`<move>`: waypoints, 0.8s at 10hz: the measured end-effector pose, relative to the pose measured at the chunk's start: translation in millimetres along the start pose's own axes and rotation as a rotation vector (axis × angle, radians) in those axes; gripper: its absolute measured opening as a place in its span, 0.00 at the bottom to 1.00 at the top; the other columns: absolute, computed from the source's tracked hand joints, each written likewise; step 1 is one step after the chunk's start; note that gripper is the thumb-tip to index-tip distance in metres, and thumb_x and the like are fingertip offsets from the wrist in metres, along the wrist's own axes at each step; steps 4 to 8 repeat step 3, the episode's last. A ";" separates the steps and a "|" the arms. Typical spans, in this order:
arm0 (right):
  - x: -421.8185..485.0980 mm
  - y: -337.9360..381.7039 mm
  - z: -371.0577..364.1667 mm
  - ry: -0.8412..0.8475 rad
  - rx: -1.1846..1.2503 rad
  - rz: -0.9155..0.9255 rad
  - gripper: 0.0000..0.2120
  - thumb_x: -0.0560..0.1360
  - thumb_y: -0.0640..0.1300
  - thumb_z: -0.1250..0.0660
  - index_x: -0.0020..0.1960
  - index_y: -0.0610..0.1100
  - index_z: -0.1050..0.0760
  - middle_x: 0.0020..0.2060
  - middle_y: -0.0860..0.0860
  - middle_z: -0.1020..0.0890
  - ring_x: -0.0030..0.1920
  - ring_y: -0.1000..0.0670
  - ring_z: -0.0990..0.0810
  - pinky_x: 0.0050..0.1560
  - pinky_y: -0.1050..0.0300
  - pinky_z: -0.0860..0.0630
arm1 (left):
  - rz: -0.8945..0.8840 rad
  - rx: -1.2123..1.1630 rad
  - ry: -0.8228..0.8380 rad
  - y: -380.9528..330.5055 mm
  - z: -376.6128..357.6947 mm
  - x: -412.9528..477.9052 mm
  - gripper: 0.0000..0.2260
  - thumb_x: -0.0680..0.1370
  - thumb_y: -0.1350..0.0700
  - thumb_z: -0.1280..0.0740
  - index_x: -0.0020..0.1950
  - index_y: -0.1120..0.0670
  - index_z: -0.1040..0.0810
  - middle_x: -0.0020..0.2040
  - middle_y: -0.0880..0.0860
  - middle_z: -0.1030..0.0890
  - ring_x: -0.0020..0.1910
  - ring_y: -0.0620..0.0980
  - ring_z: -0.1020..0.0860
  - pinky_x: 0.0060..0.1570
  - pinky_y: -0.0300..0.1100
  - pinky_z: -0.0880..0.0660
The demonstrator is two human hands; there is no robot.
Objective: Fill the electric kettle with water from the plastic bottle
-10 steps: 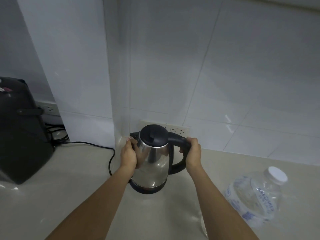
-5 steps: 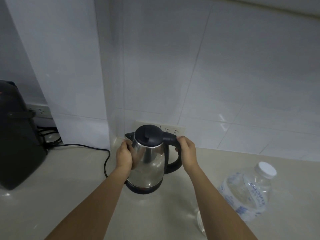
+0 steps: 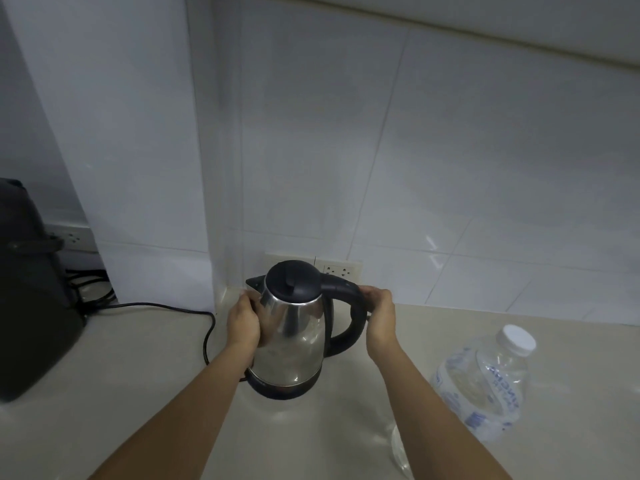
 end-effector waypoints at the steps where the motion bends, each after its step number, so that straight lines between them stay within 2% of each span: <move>1: -16.0 -2.8 7.3 -0.085 -0.001 0.039 0.16 0.77 0.40 0.44 0.49 0.42 0.17 0.44 0.47 0.17 0.48 0.47 0.20 0.46 0.59 0.27 | -0.060 0.088 0.017 -3.7 6.1 0.6 0.18 0.81 0.48 0.51 0.43 0.53 0.25 0.46 0.58 0.22 0.52 0.58 0.25 0.57 0.52 0.30; 2: -39.5 5.1 5.9 -0.119 -0.119 0.113 0.16 0.80 0.40 0.45 0.60 0.42 0.20 0.55 0.44 0.18 0.59 0.43 0.22 0.57 0.57 0.29 | -0.132 0.157 -0.001 -9.0 22.5 -9.9 0.19 0.82 0.49 0.50 0.56 0.54 0.22 0.60 0.59 0.23 0.60 0.59 0.27 0.56 0.45 0.34; 3: -53.2 19.5 4.5 -0.148 -0.207 0.148 0.20 0.82 0.41 0.46 0.72 0.40 0.30 0.69 0.45 0.26 0.71 0.44 0.30 0.68 0.55 0.35 | -0.208 0.180 -0.039 -20.0 42.3 -22.0 0.19 0.82 0.51 0.49 0.64 0.60 0.26 0.64 0.60 0.25 0.65 0.58 0.29 0.57 0.42 0.37; 8: -53.2 19.5 4.5 -0.148 -0.207 0.148 0.20 0.82 0.41 0.46 0.72 0.40 0.30 0.69 0.45 0.26 0.71 0.44 0.30 0.68 0.55 0.35 | -0.208 0.180 -0.039 -20.0 42.3 -22.0 0.19 0.82 0.51 0.49 0.64 0.60 0.26 0.64 0.60 0.25 0.65 0.58 0.29 0.57 0.42 0.37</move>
Point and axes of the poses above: each hand's wrist, its own x-axis towards the middle knuckle, its own z-axis out of the back of the hand, y = z × x, the point moved 8 cm from there along x, towards the middle knuckle
